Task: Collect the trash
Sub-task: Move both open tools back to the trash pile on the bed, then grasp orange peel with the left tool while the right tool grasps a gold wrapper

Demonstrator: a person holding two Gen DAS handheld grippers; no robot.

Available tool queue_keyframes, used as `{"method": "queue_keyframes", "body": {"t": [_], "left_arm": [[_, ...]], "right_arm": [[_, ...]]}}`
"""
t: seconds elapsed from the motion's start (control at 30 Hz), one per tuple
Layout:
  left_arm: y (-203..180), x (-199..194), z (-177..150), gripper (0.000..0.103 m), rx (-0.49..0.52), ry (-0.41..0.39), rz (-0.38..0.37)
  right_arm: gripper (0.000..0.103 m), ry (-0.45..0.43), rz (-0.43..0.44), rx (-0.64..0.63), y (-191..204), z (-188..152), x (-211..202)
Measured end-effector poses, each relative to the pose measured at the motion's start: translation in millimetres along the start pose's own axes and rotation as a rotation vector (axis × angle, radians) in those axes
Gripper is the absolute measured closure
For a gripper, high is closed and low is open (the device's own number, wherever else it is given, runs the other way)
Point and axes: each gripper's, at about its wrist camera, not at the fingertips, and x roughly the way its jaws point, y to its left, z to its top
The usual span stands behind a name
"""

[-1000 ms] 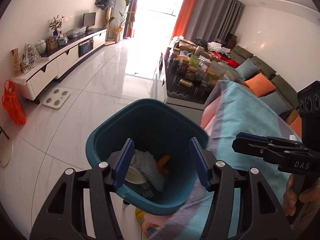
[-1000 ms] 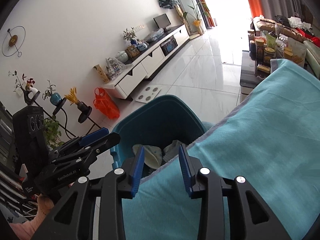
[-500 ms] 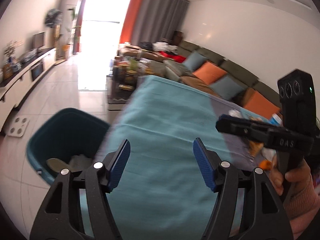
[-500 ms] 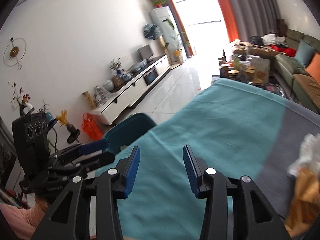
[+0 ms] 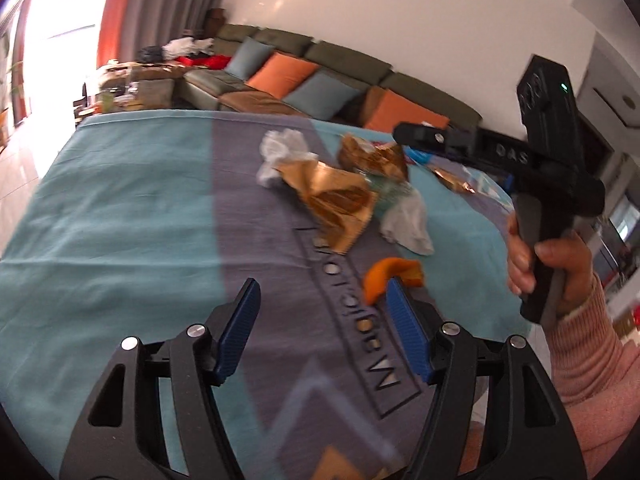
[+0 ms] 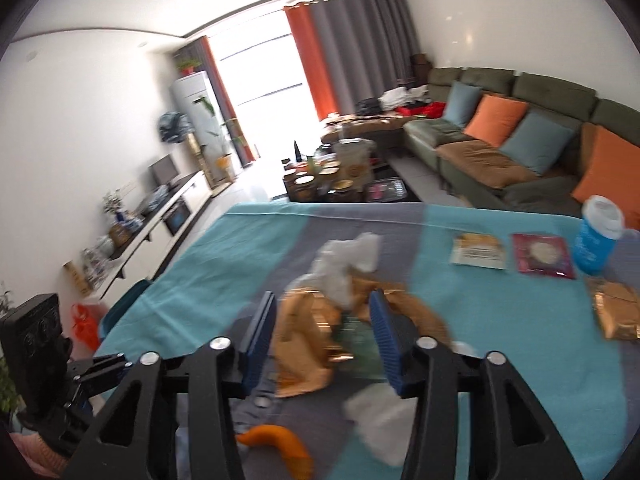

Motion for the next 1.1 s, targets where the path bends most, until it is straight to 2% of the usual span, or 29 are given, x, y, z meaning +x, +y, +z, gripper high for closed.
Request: {"method": "queue_keyframes", "body": {"t": [0.2, 0.47, 0.53, 0.67, 0.73, 0.77, 0.87, 1.1], "left_arm": [[-28, 36, 8, 0.041, 0.035, 0.060, -0.043], [-38, 61, 13, 0.055, 0.048, 0.138, -0.061], [-39, 66, 12, 0.061, 0.044, 0.160, -0.073], [-37, 72, 11, 0.065, 0.037, 0.181, -0.085], [-34, 73, 11, 0.072, 0.031, 0.183, -0.088], [-33, 74, 11, 0.073, 0.024, 0.184, -0.090], [-30, 71, 10, 0.086, 0.012, 0.185, -0.094], [-28, 65, 11, 0.090, 0.009, 0.166, -0.090]], "right_arm": [[0.047, 0.043, -0.075, 0.007, -39, -4, 15], [0.048, 0.078, -0.074, -0.055, -41, -4, 36], [0.055, 0.087, -0.071, -0.068, -39, -3, 39], [0.071, 0.101, -0.061, -0.083, -39, -2, 39], [0.079, 0.105, -0.060, -0.094, -39, -3, 39], [0.081, 0.104, -0.060, -0.095, -39, -4, 39], [0.084, 0.096, -0.065, -0.096, -39, -5, 36], [0.086, 0.042, -0.063, -0.088, -36, 1, 20]]}}
